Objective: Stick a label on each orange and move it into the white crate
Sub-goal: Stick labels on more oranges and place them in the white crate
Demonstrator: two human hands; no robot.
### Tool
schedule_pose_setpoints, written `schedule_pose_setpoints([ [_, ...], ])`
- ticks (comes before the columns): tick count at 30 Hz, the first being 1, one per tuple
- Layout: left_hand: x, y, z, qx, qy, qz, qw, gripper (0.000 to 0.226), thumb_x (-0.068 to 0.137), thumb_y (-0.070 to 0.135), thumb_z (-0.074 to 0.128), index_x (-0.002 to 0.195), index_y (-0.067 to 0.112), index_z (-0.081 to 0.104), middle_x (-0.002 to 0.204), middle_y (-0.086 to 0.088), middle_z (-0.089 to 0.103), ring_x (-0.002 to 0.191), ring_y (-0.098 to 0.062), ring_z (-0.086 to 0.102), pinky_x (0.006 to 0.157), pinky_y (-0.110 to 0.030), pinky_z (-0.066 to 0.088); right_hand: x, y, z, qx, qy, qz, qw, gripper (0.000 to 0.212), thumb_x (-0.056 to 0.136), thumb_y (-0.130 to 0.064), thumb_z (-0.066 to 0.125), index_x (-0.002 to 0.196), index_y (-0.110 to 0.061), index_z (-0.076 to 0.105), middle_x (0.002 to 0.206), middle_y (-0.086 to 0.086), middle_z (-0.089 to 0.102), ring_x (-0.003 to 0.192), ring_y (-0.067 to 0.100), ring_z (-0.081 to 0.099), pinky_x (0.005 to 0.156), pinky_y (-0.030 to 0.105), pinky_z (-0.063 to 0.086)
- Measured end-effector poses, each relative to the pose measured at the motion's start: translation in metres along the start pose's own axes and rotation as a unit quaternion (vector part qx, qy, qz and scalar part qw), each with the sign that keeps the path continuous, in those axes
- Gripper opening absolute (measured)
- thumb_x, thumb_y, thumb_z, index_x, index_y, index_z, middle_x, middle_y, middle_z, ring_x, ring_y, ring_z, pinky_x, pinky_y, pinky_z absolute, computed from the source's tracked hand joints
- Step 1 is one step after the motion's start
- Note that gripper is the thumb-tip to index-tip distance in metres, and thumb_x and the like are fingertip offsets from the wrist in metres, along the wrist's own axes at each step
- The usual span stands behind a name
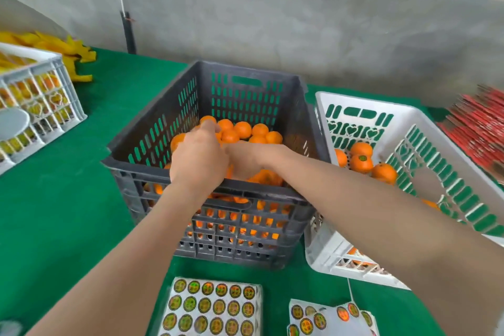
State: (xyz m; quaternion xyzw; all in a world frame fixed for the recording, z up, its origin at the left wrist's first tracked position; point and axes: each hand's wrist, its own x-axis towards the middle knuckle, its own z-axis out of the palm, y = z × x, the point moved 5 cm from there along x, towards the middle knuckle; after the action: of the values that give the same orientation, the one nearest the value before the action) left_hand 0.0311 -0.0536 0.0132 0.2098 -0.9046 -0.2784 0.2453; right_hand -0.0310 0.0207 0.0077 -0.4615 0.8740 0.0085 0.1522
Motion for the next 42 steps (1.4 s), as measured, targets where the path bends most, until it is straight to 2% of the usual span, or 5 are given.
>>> schedule_pose_setpoints([
  [11, -0.042, 0.02, -0.027, -0.236, 0.096, 0.127, 0.959, 0.021, 0.089, 0.002, 0.057, 0.106, 0.013, 0.063, 0.086, 0.008, 0.063, 0.076, 0.005, 0.059, 0.071, 0.0, 0.041, -0.161, 0.054, 0.003, 0.683, 0.05, -0.096, 0.723, 0.083, 0.046, -0.039, 0.085, 0.118, -0.012, 0.055, 0.105, 0.003, 0.066, 0.096, 0.018, 0.064, 0.078, 0.032, 0.054],
  [21, -0.201, 0.075, 0.097, -0.176, -0.392, 0.079, 0.9, 0.073, 0.067, 0.047, 0.078, 0.12, 0.048, 0.028, 0.106, 0.025, 0.043, 0.086, 0.002, 0.055, 0.064, -0.008, 0.047, -0.219, 0.082, 0.138, 0.646, 0.019, 0.099, 0.757, 0.028, 0.073, -0.026, 0.064, 0.099, -0.022, 0.057, 0.096, 0.0, 0.06, 0.089, 0.014, 0.06, 0.074, 0.026, 0.05],
  [25, -0.207, 0.042, 0.132, -0.239, -0.348, -0.108, 0.9, 0.072, 0.063, 0.022, 0.087, 0.113, 0.037, 0.038, 0.098, 0.016, 0.049, 0.081, -0.002, 0.053, 0.056, -0.015, 0.041, -0.22, 0.101, 0.193, 0.637, 0.014, 0.166, 0.753, 0.033, 0.091, -0.029, 0.06, 0.116, -0.008, 0.057, 0.115, 0.017, 0.062, 0.099, 0.027, 0.061, 0.087, 0.035, 0.052],
  [30, -0.216, -0.01, 0.144, -0.33, -0.304, -0.298, 0.842, 0.072, 0.066, 0.006, 0.083, 0.119, 0.028, 0.04, 0.108, -0.003, 0.051, 0.095, -0.033, 0.062, 0.077, -0.038, 0.054, -0.213, 0.11, 0.244, 0.241, -0.028, 0.168, 0.955, 0.042, 0.092, -0.03, 0.056, 0.13, -0.014, 0.054, 0.137, 0.008, 0.048, 0.128, 0.024, 0.039, 0.106, 0.033, 0.03],
  [42, -0.236, -0.017, 0.149, -0.468, -0.313, -0.386, 0.73, 0.062, 0.056, 0.015, 0.076, 0.111, 0.005, 0.049, 0.113, -0.016, 0.059, 0.104, -0.033, 0.061, 0.079, -0.035, 0.052, -0.201, 0.092, 0.25, 0.18, 0.006, 0.102, 0.978, 0.043, 0.082, -0.035, 0.066, 0.12, -0.017, 0.059, 0.132, 0.006, 0.049, 0.125, 0.024, 0.038, 0.106, 0.039, 0.032],
])
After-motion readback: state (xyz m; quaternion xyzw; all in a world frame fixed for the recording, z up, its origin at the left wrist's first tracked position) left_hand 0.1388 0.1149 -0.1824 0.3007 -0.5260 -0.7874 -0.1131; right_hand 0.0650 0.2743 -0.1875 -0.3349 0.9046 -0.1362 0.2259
